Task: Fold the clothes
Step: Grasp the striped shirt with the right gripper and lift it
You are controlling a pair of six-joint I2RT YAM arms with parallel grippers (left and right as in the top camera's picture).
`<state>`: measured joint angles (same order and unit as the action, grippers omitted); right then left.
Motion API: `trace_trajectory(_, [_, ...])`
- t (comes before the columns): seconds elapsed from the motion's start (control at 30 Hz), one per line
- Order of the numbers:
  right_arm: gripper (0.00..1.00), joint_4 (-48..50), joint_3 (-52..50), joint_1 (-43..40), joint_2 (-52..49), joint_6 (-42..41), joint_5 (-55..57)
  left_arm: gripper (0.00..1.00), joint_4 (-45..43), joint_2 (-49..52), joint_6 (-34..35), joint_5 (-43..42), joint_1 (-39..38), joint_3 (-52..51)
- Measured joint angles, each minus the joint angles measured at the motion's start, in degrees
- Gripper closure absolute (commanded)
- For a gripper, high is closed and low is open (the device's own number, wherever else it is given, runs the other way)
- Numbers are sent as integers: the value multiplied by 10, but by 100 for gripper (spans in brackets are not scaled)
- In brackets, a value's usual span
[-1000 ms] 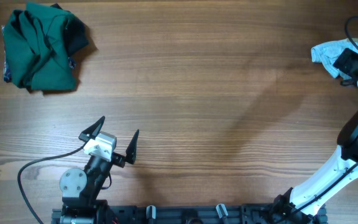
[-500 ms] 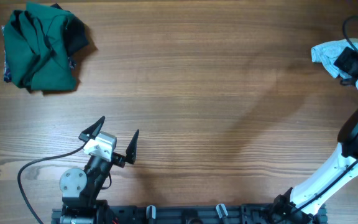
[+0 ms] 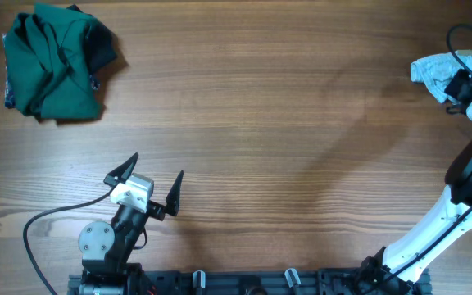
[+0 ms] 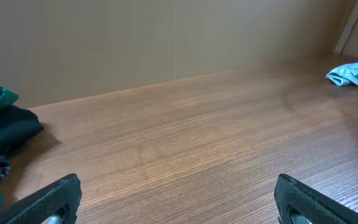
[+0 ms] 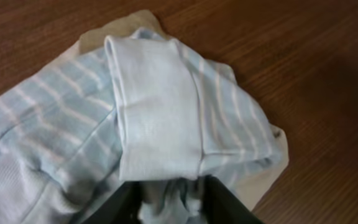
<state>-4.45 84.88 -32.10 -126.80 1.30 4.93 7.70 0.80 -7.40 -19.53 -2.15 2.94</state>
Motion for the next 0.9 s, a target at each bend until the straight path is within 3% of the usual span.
trace_trajectory(0.07, [96, -7, 0, 0, 0, 2, 0, 0, 0, 0, 0, 0, 0, 0])
trace_trajectory(0.4, [96, -60, 1, 0, 25, -30, -3, 0, 0, 0, 0, 0, 0, 0])
trace_trajectory(0.9, [96, -216, 1, 24, 265, -127, -89, 0, 0, 0, 0, 0, 0, 0])
